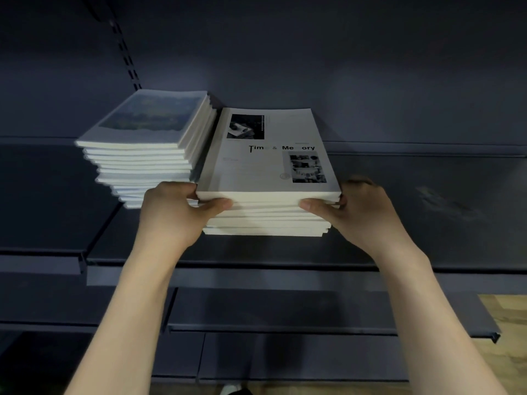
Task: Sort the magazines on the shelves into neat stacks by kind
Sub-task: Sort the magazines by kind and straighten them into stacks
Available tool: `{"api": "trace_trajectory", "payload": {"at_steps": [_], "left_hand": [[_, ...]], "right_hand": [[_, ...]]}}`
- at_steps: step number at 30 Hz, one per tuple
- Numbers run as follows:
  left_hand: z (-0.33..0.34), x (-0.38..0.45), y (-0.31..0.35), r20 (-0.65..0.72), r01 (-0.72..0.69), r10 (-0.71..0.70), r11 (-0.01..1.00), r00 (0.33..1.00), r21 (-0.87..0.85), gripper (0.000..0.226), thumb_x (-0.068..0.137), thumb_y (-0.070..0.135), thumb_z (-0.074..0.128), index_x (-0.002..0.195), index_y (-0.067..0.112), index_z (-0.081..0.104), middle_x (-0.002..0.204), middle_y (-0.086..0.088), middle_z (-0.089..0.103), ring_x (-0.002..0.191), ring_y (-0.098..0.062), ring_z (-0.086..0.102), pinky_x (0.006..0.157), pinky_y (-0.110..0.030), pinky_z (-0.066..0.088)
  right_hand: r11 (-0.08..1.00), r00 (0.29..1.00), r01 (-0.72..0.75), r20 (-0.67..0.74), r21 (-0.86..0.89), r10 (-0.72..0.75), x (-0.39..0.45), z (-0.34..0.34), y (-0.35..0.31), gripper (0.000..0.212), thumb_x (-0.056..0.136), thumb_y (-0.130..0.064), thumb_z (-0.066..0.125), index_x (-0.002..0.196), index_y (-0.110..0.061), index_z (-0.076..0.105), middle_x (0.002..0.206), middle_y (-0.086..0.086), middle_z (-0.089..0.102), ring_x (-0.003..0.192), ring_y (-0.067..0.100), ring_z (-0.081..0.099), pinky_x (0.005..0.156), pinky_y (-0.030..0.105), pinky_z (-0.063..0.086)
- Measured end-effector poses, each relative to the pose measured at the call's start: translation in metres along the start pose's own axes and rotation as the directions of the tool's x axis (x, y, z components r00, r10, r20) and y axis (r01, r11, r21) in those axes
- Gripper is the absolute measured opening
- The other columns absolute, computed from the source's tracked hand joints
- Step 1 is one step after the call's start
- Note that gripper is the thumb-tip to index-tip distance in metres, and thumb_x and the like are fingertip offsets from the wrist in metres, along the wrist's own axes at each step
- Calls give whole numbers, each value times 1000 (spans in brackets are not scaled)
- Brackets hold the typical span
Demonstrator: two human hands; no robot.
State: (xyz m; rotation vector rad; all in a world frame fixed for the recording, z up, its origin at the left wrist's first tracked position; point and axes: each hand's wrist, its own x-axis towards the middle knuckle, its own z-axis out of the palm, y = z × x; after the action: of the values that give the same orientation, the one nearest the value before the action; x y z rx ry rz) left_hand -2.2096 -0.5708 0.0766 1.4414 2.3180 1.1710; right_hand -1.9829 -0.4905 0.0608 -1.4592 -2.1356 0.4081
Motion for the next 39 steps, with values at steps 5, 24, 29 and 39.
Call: {"api": "trace_trajectory", "payload": {"at_steps": [5,24,29,39], "left_hand": [[0,-1,0,27,-53,54,999,998,-8,43,67,42,78,92,8,68,76,13,50,73,-8,50,67,-20,39],[1,-5,-10,52,-138,129,933,990,331,43,69,59,68,58,20,52,63,7,52,67,-19,50,53,-29,35],[6,-5,-16,54,-192,184,922,981,336,43,72,58,64,65,16,60,61,0,54,68,-22,50,53,-30,33],[1,-1,-23,54,-208,200,949,978,238,42,73,52,67,70,10,73,55,-3,59,57,-16,51,50,-26,35]], "right_hand": [[999,999,43,-18,-17,-43,4,-7,2,42,74,-61,64,100,-28,70,67,-16,45,70,9,48,63,24,34],[997,983,-76,166,-5,75,10,-11,8,58,68,-76,53,90,-25,68,69,-5,62,70,12,59,63,29,50],[994,987,-17,158,108,0,8,-4,8,67,56,-76,56,102,-29,68,91,-4,65,82,9,61,67,24,49],[993,987,-98,132,69,88,4,-8,6,45,65,-62,70,90,-25,66,74,-12,63,74,9,60,58,21,42]]}}
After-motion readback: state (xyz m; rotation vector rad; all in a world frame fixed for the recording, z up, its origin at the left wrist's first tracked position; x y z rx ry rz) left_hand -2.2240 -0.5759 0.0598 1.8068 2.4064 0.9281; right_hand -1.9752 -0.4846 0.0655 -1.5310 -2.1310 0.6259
